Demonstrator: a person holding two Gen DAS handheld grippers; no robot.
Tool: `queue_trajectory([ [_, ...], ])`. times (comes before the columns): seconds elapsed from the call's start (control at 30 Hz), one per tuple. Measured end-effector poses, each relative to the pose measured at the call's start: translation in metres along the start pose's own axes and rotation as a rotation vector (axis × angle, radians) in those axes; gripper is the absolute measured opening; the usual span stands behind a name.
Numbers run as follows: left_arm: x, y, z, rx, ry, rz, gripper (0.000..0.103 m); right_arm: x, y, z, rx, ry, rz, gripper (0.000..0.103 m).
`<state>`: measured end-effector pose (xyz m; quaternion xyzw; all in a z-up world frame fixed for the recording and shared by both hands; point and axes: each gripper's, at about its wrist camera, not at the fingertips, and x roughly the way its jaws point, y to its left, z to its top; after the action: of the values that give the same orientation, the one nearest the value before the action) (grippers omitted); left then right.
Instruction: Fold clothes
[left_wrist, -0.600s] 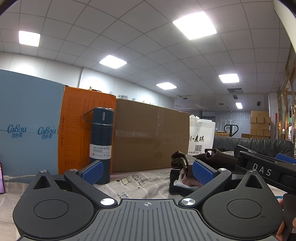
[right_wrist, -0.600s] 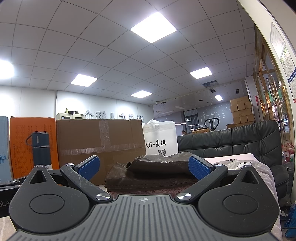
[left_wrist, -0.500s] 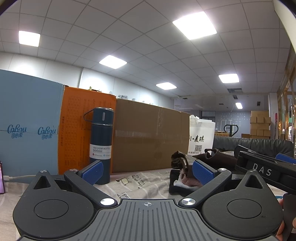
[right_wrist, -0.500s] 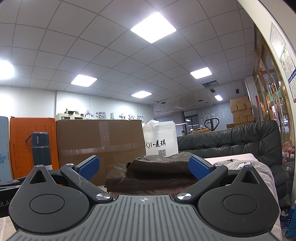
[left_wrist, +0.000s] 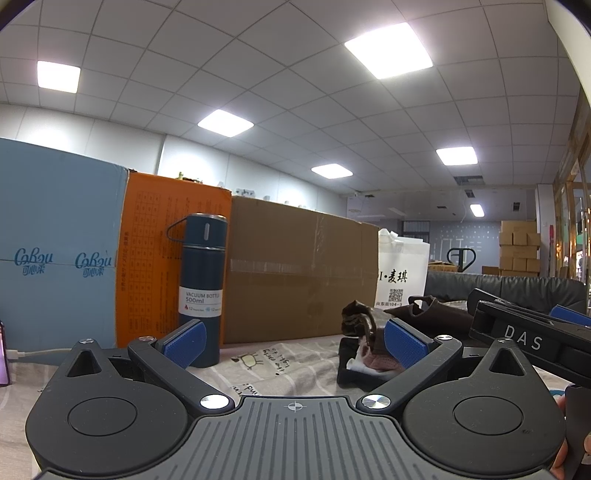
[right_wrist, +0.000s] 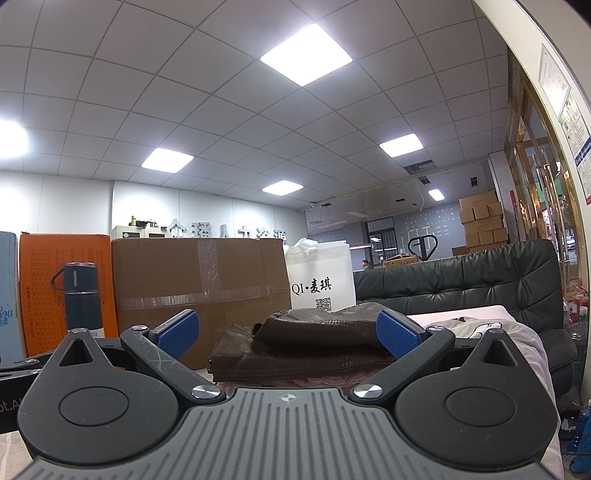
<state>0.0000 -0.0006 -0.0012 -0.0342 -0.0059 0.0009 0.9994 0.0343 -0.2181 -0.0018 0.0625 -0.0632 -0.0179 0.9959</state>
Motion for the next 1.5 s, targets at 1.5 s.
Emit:
queue_trajectory([
  [1.5, -0.005, -0.002, 0.002, 0.004, -0.021, 0.003, 0.103, 0.005, 0.001, -0.002, 0.007, 0.04, 0.004, 0.103],
])
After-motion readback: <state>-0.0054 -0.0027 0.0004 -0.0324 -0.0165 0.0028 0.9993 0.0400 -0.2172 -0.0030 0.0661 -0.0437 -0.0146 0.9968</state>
